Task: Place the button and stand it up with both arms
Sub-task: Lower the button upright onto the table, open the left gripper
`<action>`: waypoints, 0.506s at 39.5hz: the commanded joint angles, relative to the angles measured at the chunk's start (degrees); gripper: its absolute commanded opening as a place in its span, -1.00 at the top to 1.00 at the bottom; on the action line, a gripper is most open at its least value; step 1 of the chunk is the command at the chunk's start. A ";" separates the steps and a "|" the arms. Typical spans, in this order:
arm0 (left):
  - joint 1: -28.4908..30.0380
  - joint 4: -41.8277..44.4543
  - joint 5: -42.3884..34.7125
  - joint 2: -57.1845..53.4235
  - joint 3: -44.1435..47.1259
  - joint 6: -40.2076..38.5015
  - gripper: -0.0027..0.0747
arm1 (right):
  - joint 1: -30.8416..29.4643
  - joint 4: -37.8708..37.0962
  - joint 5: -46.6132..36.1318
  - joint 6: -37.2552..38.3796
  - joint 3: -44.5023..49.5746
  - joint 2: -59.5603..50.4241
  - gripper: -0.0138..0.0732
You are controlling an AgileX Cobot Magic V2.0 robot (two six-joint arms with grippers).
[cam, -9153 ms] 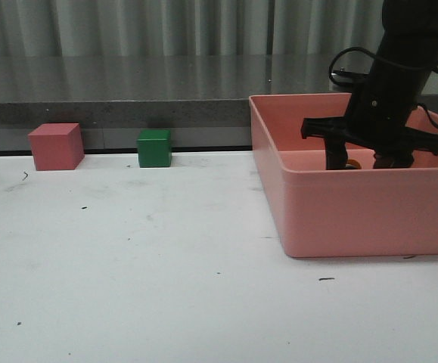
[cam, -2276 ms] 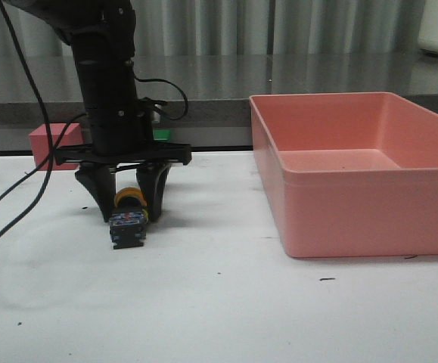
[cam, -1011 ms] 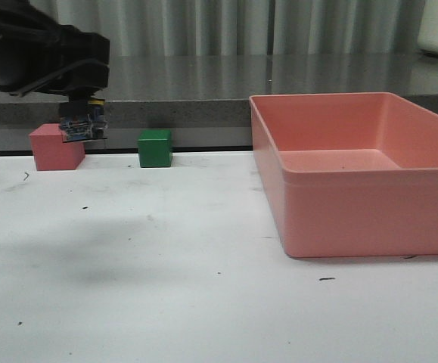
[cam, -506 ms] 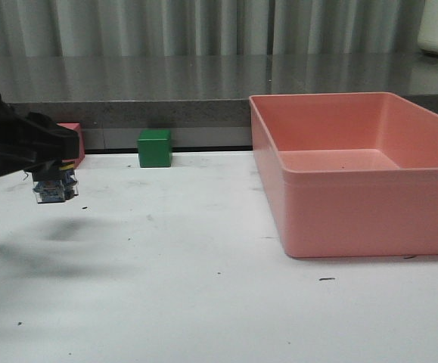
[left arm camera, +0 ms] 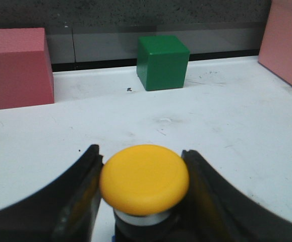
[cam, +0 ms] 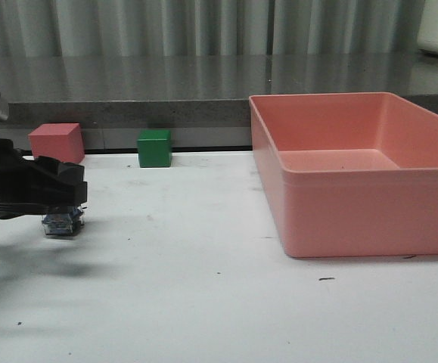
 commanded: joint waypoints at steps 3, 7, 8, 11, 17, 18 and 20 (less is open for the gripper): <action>0.03 -0.59 -8.91 -1.60 1.59 -0.06 0.19 | -0.29 -0.64 -4.59 -0.50 -1.53 0.43 0.84; 0.03 -0.59 -9.33 -1.60 1.70 -0.06 -0.16 | -0.29 -0.64 -4.59 -0.50 -1.53 0.43 0.84; 0.03 -0.59 -9.33 -1.60 1.70 -0.06 -0.24 | -0.29 -0.64 -4.59 -0.50 -1.53 0.43 0.84; 0.03 -0.59 -9.47 -1.60 1.70 -0.06 -0.40 | -0.29 -0.64 -4.59 -0.50 -1.53 0.43 0.84; 0.03 -0.59 -10.15 -2.13 1.70 -0.06 -0.44 | -0.29 -0.64 -4.59 -0.50 -1.53 0.43 0.84; 0.03 -0.59 -10.03 -2.55 1.70 -0.06 -0.44 | -0.29 -0.64 -4.59 -0.50 -1.53 0.43 0.84; 0.03 -0.59 -9.27 -3.49 1.70 -0.06 -0.44 | -0.29 -0.64 -4.59 -0.50 -1.53 0.43 0.84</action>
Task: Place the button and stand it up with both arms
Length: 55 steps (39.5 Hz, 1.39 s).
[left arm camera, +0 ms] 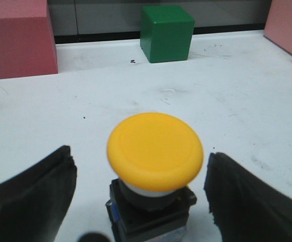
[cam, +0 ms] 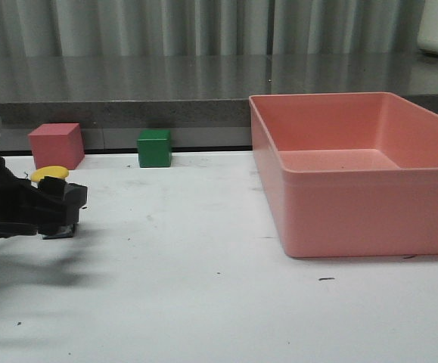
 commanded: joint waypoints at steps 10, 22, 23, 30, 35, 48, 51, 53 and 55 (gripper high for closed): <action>0.03 -0.59 5.51 -16.81 -1.55 -0.06 -0.45 | -0.29 -0.64 -4.59 -0.50 -1.53 0.43 0.84; 0.03 -0.59 34.21 -40.55 -8.59 -0.06 -0.45 | -0.29 -0.64 -4.59 -0.50 -1.53 0.43 0.84; 0.03 -0.59 36.50 -42.58 -9.04 -0.06 -0.45 | -0.29 -0.64 -4.59 -0.50 -1.53 0.43 0.84; 0.03 -0.59 46.39 -53.45 -10.56 -0.06 -0.29 | -0.29 -0.64 -4.59 -0.50 -1.53 0.43 0.84; 0.03 -0.59 54.89 -61.63 -10.56 -0.06 0.11 | -0.29 -0.64 -4.59 -0.50 -1.53 0.43 0.84; 0.03 1.06 78.35 -80.56 -10.56 -0.04 0.98 | -0.29 -0.64 -4.59 -0.50 -1.53 0.43 0.84; 0.03 3.15 84.45 -84.55 -10.56 -0.04 0.98 | -0.29 -0.64 -4.59 -0.50 -1.53 0.43 0.84; 0.03 3.41 87.93 -87.06 -10.56 -0.04 0.98 | -0.29 -0.64 -4.59 -0.50 -1.53 0.43 0.84; 0.03 3.41 90.75 -89.60 -10.56 -0.04 0.98 | -0.29 -0.64 -4.59 -0.50 -1.53 0.43 0.84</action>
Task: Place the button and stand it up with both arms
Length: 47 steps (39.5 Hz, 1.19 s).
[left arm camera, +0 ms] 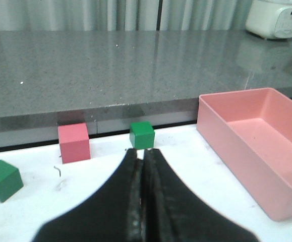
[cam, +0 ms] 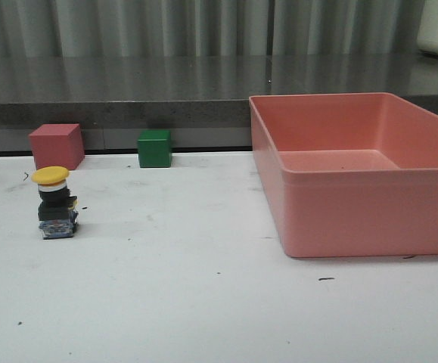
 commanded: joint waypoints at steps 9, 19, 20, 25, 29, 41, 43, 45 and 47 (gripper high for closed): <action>0.03 0.08 6.76 -14.87 -1.88 -0.04 0.98 | -0.29 -0.64 -4.59 -0.50 -1.53 0.43 0.84; 0.03 0.08 6.52 -18.82 -1.88 -0.04 0.98 | -0.29 -0.64 -4.59 -0.50 -1.53 0.43 0.84; 0.03 0.08 6.52 -18.82 -1.88 -0.04 0.98 | -0.29 -0.64 -4.59 -0.50 -1.53 0.43 0.84; 0.03 0.08 6.52 -18.82 -1.88 -0.04 0.98 | -0.29 -0.64 -4.59 -0.50 -1.53 0.43 0.84; 0.03 0.08 6.39 -18.82 -1.18 -0.04 0.98 | -0.29 -0.64 -4.59 -0.50 -1.53 0.43 0.84; 0.03 0.08 6.20 -18.82 0.35 -0.04 0.98 | -0.29 -0.64 -4.59 -0.50 -1.53 0.43 0.84; 0.03 0.08 5.67 -18.95 0.77 -0.04 0.98 | -0.29 -0.64 -4.59 -0.50 -1.53 0.43 0.84; 0.03 0.08 4.46 -19.51 1.54 -0.04 0.98 | -0.29 -0.64 -4.59 -0.50 -1.53 0.43 0.84; 0.70 0.08 3.10 -20.53 2.74 -0.04 0.98 | -0.29 -0.64 -4.59 -0.50 -1.53 0.43 0.84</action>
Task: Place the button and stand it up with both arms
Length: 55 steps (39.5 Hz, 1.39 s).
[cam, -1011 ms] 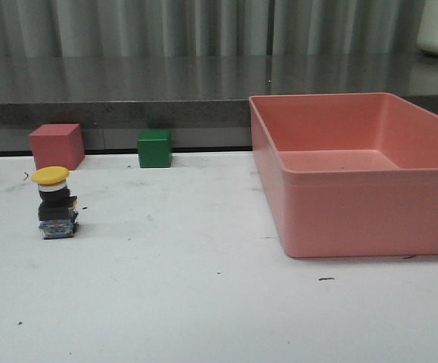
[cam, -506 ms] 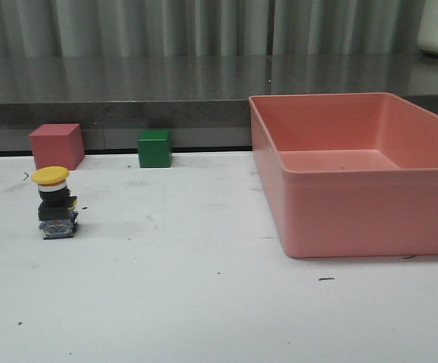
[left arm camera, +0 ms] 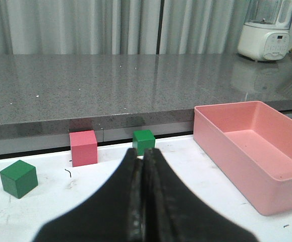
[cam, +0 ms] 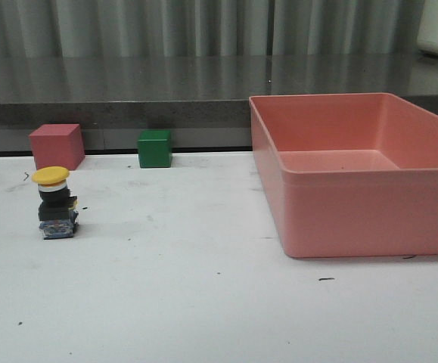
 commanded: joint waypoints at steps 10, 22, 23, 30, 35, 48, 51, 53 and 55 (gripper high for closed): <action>10.27 -3.20 -12.86 -7.59 9.57 -0.04 0.98 | -0.29 -0.64 -4.65 -0.50 -1.53 0.43 0.84; 19.09 -4.51 -21.46 -7.67 21.57 -0.04 0.98 | -0.29 -0.64 -4.63 -0.50 -1.53 0.43 0.84; 19.61 -4.51 -22.32 -7.67 22.49 -0.04 0.98 | -0.29 -0.64 -4.63 -0.50 -1.53 0.43 0.84; 20.50 -4.51 -29.27 -7.67 29.52 -0.04 0.98 | -0.29 -0.64 -4.63 -0.50 -1.53 0.43 0.84; 20.50 -4.51 -33.91 -7.67 33.77 -0.04 0.98 | -0.29 -0.64 -4.63 -0.50 -1.53 0.43 0.84; 20.50 -4.51 -30.31 -7.67 33.80 -0.04 0.98 | -0.29 -0.64 -4.63 -0.50 -1.53 0.43 0.84; 20.50 -4.51 -30.31 -7.67 33.80 -0.04 0.98 | -0.29 -0.64 -4.63 -0.50 -1.53 0.43 0.84; 20.50 -4.51 -30.31 -7.67 33.80 -0.04 0.98 | -0.29 -0.64 -4.63 -0.50 -1.53 0.43 0.84; 20.50 -4.51 -30.31 -7.67 33.80 -0.04 0.98 | -0.29 -0.64 -4.63 -0.50 -1.53 0.43 0.84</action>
